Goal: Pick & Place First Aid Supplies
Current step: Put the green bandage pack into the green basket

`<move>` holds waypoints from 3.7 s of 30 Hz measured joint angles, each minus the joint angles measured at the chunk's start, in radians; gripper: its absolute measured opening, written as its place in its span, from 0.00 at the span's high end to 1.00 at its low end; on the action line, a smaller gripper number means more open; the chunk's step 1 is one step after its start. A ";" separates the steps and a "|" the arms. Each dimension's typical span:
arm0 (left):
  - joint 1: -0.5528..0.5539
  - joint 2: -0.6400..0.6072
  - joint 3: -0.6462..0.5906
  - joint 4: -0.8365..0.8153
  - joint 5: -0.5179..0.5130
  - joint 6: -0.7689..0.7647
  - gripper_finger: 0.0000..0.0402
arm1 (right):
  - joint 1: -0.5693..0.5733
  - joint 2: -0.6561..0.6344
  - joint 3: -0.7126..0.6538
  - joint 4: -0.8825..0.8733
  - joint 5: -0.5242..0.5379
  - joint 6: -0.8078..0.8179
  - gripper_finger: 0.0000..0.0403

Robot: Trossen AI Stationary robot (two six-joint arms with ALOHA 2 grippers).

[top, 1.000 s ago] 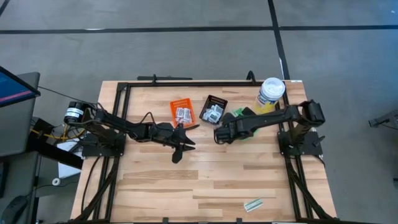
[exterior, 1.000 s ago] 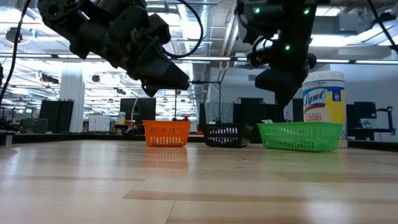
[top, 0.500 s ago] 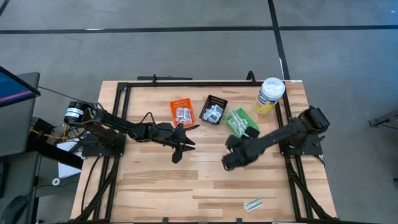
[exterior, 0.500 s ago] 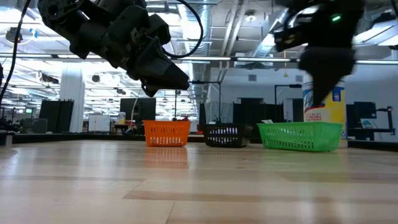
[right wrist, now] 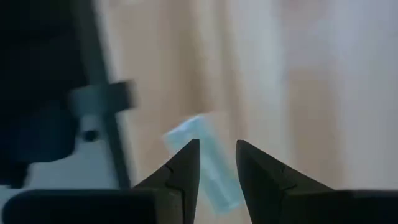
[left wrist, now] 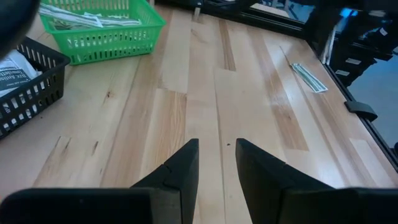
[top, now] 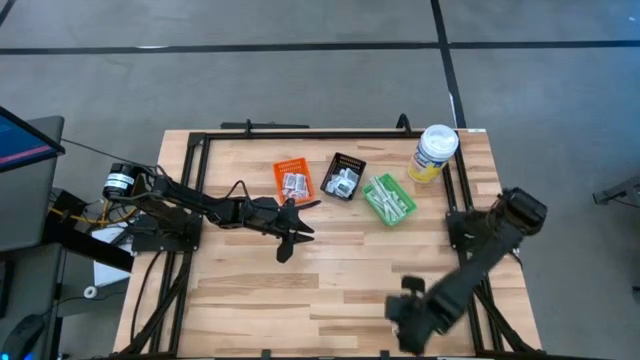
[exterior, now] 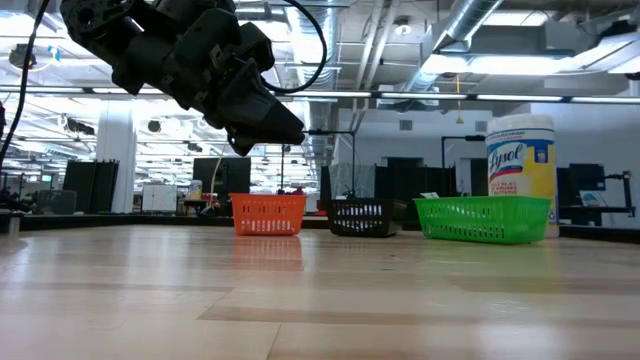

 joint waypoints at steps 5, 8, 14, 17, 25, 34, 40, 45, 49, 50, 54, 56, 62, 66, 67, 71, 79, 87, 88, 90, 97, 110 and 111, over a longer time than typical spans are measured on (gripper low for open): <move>0.000 0.000 0.000 0.001 0.000 0.000 0.74 | 0.093 0.032 0.001 -0.006 -0.025 0.293 0.76; 0.000 0.000 0.000 0.008 0.000 0.000 0.74 | 0.126 0.064 0.000 -0.080 -0.027 0.465 0.76; 0.000 0.000 0.001 0.016 0.000 -0.034 0.74 | 0.141 0.135 0.000 -0.042 -0.161 0.653 0.76; 0.000 0.000 0.001 0.019 0.000 -0.034 0.74 | 0.139 0.167 0.000 -0.035 -0.172 0.683 0.76; 0.000 0.000 0.001 0.029 0.000 -0.034 0.74 | 0.116 0.181 0.003 -0.036 -0.193 0.698 0.76; 0.000 0.000 0.001 0.030 0.000 -0.034 0.74 | 0.109 0.155 0.000 -0.102 -0.159 0.699 0.76; 0.000 0.000 0.000 0.030 0.000 -0.034 0.74 | 0.100 0.159 -0.019 -0.080 -0.138 0.787 0.76; 0.000 0.000 0.000 0.030 0.000 -0.034 0.74 | 0.100 0.151 -0.069 0.010 -0.134 0.793 0.78; 0.000 0.000 0.000 0.030 0.000 -0.034 0.74 | 0.097 0.153 -0.071 0.008 -0.140 0.788 0.86; 0.000 0.000 0.001 0.030 0.000 -0.034 0.74 | 0.095 0.153 -0.071 0.005 -0.140 0.785 0.89; 0.000 0.000 0.000 0.030 0.000 -0.032 0.74 | 0.086 0.154 -0.071 -0.005 -0.150 0.773 0.99; 0.000 0.000 0.001 0.030 0.000 -0.031 0.74 | 0.079 0.152 -0.071 -0.006 -0.155 0.766 0.98; 0.000 0.000 0.001 0.030 0.000 -0.030 0.74 | 0.039 0.121 -0.057 -0.087 -0.115 0.615 1.00; 0.000 0.000 0.000 0.030 0.000 -0.030 0.74 | -0.001 0.056 -0.047 -0.208 0.065 0.559 0.99; 0.000 0.000 0.000 0.030 0.000 -0.030 0.74 | -0.013 0.044 -0.047 -0.250 0.108 0.555 1.00; 0.001 0.000 0.000 0.030 0.000 -0.030 0.74 | -0.085 -0.017 -0.048 -0.421 0.294 0.545 0.99; 0.001 0.000 0.000 0.030 0.000 -0.030 0.74 | -0.340 -0.131 -0.052 -0.583 0.585 0.319 0.99; 0.001 0.000 0.000 0.030 0.000 -0.030 0.74 | -0.670 -0.185 -0.073 -0.583 0.638 0.064 0.99; 0.001 0.000 0.000 0.030 0.000 -0.030 0.74 | -0.708 -0.185 -0.073 -0.578 0.635 0.050 0.99; 0.001 0.000 0.000 0.030 0.000 -0.030 0.74 | -0.772 -0.181 -0.073 -0.543 0.619 0.006 0.99; 0.000 0.000 0.000 0.031 0.000 -0.030 0.74 | -0.898 -0.148 -0.073 -0.386 0.483 -0.218 0.99; 0.000 0.000 0.000 0.030 0.000 -0.030 0.74 | -0.912 0.050 -0.073 -0.419 0.340 -0.271 1.00; 0.000 0.000 0.000 0.030 0.000 -0.030 0.74 | -0.896 0.066 -0.073 -0.435 0.340 -0.272 1.00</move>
